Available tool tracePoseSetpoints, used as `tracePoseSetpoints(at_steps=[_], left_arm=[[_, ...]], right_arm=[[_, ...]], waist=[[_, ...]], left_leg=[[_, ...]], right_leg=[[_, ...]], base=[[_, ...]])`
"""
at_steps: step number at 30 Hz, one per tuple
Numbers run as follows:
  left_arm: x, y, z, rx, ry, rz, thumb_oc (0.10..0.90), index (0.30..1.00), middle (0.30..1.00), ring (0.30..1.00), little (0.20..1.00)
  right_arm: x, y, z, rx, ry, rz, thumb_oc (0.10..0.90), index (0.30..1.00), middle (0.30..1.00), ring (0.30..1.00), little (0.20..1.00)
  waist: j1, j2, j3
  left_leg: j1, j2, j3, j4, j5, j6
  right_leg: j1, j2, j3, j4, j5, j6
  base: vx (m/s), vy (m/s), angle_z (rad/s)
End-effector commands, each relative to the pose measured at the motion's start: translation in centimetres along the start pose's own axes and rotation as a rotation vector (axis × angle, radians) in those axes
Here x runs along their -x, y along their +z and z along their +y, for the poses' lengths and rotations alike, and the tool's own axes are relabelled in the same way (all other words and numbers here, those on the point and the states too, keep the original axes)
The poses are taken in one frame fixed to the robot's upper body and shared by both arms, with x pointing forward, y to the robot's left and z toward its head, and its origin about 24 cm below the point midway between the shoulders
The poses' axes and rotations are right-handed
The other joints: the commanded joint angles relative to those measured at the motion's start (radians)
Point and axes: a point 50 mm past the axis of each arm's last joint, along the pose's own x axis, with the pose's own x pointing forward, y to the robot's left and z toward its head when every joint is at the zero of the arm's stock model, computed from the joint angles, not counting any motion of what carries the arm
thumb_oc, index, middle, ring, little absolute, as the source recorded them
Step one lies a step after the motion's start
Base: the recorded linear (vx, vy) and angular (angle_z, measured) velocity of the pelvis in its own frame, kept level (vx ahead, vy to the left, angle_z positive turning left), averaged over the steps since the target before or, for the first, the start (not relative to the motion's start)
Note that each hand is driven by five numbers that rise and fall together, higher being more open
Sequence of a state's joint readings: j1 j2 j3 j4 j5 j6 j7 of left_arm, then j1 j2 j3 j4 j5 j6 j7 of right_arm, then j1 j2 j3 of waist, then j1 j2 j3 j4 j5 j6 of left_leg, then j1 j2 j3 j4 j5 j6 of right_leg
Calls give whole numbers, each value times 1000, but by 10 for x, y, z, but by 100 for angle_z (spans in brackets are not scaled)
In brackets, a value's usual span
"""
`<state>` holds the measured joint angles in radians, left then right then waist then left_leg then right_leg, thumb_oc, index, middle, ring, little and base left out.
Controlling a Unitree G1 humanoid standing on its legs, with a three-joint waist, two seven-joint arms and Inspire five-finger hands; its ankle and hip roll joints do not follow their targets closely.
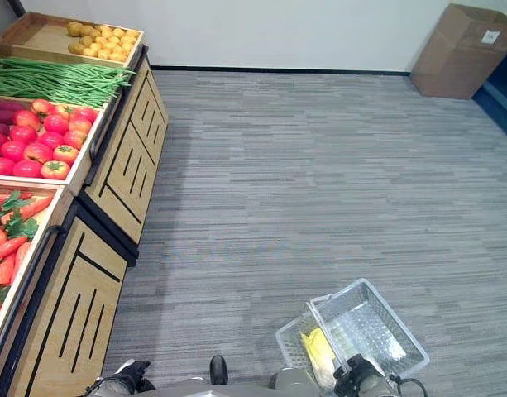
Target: Get the vegetables into the basket
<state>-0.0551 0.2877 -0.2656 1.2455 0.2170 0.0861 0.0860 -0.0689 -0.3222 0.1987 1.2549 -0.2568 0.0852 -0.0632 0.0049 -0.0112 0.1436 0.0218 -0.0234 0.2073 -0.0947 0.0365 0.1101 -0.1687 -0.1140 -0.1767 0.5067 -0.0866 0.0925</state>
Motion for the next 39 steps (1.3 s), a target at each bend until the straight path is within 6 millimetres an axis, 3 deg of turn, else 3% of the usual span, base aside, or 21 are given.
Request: tracePoseSetpoints(at_steps=[1, 3, 4, 5, 9, 13, 14, 18, 19, 20, 25, 28, 30, 31, 32, 33, 34, 36, 37, 39], left_arm=[[-1, 3, 24, 31, 83, -4, 900, 1000, 1000, 1000, 1000], [-2, 5, 27, 25, 90, -12, 900, 1000, 1000, 1000, 1000], [-2, 10, 28, 20, 95, -23, 900, 1000, 1000, 1000, 1000], [-2, 16, 27, 18, 91, -41, 900, 1000, 1000, 1000, 1000], [-2, 20, 23, 14, 81, -48, 900, 1000, 1000, 1000, 1000], [-2, 22, 18, 5, 68, -50, 900, 1000, 1000, 1000, 1000], [-2, 20, 15, 10, 57, -34, 900, 1000, 1000, 1000, 1000], [-2, 20, 8, 34, 35, -18, 900, 1000, 1000, 1000, 1000], [-2, 21, 9, 42, 42, -21, 900, 1000, 1000, 1000, 1000], [-2, 21, 9, 42, 42, -21, 900, 1000, 1000, 1000, 1000], [-2, 12, 8, 100, 43, 12, 900, 1000, 1000, 1000, 1000], [-2, 8, 7, 113, 43, 25, 900, 1000, 1000, 1000, 1000], [-2, 7, 7, 120, 45, 29, 900, 1000, 1000, 1000, 1000], [-2, 7, 7, 112, 44, 31, 900, 1000, 1000, 1000, 1000], [-2, 7, 7, 112, 44, 31, 900, 1000, 1000, 1000, 1000], [-2, 4, 6, 102, 45, 41, 900, 1000, 1000, 1000, 1000], [-2, 3, 5, 95, 45, 43, 900, 1000, 1000, 1000, 1000], [-2, 3, 5, 91, 47, 46, 900, 1000, 1000, 1000, 1000], [-1, 2, 5, 88, 53, 46, 900, 1000, 1000, 1000, 1000], [-1, 1, 5, 85, 55, 49, 900, 1000, 1000, 1000, 1000]], right_arm=[[0, -8, 0, -4, 10, 23, 400, 300, 300, 300, 300], [0, -4, -2, -12, 4, 8, 400, 300, 300, 300, 300], [0, 0, -2, -8, 1, -6, 400, 300, 300, 300, 300], [0, 3, -2, -3, -1, -15, 400, 300, 300, 300, 300], [0, 4, 1, 19, 9, -21, 400, 300, 300, 300, 300], [0, -1, 1, 26, 10, -7, 400, 300, 300, 300, 300], [0, -6, 1, 22, 13, 11, 400, 300, 300, 300, 300], [0, -9, -4, 23, 4, 18, 400, 300, 300, 300, 300], [0, -10, -5, 42, 9, 18, 400, 300, 300, 300, 300], [0, -10, -5, 42, 9, 18, 400, 300, 300, 300, 300], [1, -15, -6, 17, 9, 27, 400, 300, 300, 300, 300], [1, -18, -4, 20, 19, 35, 400, 300, 300, 300, 300], [1, -19, -4, 28, 21, 36, 400, 300, 300, 300, 300], [1, -23, -4, 36, 23, 52, 400, 300, 300, 300, 300], [1, -23, -4, 36, 23, 52, 400, 300, 300, 300, 300], [2, -26, -5, 33, 18, 61, 400, 300, 300, 300, 300], [2, -25, -6, 31, 10, 58, 400, 300, 300, 300, 300], [2, -24, -7, 33, 4, 52, 400, 300, 300, 300, 300], [1, -22, -8, 25, -3, 42, 400, 300, 300, 300, 300], [1, -22, -8, 24, -3, 41, 400, 300, 300, 300, 300]], waist=[[-3, 12, 26], [2, 10, 38], [5, 2, 42], [6, -7, 45], [1, -16, 40], [-16, -6, 27], [-32, 9, 0], [-51, 31, -27], [-53, 31, -33], [-55, 31, -32], [-48, 23, -37], [-42, 8, -26], [-40, 1, -23], [-38, -13, -18], [-39, -13, -17], [-46, -24, -17], [-53, -30, -14], [-54, -36, -5], [-53, -33, 6], [-52, -33, 9]], left_leg=[[121, -42, -1, 7, -212, 23], [108, -38, 8, 7, -201, 20], [102, -38, 18, 7, -196, 13], [116, -40, 29, 7, -199, 1], [167, -41, 26, 7, -218, -17], [195, -31, -10, 15, -237, -30], [215, -4, -32, 19, -220, -54], [175, 38, -56, 130, -96, -112], [159, 51, -66, 179, -43, -137], [159, 51, -68, 180, -43, -138], [119, 76, -88, 313, 101, -192], [55, 100, -43, 440, 127, -194], [42, 106, -24, 431, 119, -185], [20, 99, -11, 348, 65, -162], [22, 98, -11, 345, 67, -162], [1, 97, -2, 240, 19, -155], [-31, 88, -5, 159, 7, -153], [-60, 82, -34, 69, 15, -159], [-81, 80, -63, 7, 55, -175], [-78, 81, -58, 7, 60, -179]], right_leg=[[60, -48, -19, -317, 222, 82], [43, -33, 5, -441, 265, 88], [34, -22, 24, -561, 294, 99], [-2, -9, 40, -594, 292, 114], [-31, 24, 10, -594, 275, 130], [-9, 52, 34, -594, 250, 96], [7, 82, 41, -580, 209, 64], [26, 105, 22, -522, 135, 14], [46, 113, 8, -519, 103, -11], [47, 113, 7, -519, 103, -12], [112, 144, 13, -518, 30, -73], [157, 145, -9, -538, 10, -94], [167, 140, -17, -543, 4, -95], [177, 123, -37, -547, 2, -89], [178, 122, -37, -547, 1, -89], [182, 111, -50, -553, 3, -85], [175, 100, -66, -553, 6, -80], [179, 98, -69, -563, 11, -81], [189, 104, -67, -572, 16, -83], [194, 105, -65, -572, 15, -84]], base=[[38, 44, -3], [51, -13, 6], [192, -108, -6], [245, -144, -15], [270, -159, -6], [378, -258, 35], [491, -347, 57], [502, -403, 41], [400, -377, 30], [428, -401, 29], [340, -322, 15], [231, -266, 11], [128, -173, -1], [74, -109, 14], [91, -176, 23], [-19, -88, 43], [-36, -108, 50], [-58, -42, 48], [-20, 3, 6], [26, 27, -21]])
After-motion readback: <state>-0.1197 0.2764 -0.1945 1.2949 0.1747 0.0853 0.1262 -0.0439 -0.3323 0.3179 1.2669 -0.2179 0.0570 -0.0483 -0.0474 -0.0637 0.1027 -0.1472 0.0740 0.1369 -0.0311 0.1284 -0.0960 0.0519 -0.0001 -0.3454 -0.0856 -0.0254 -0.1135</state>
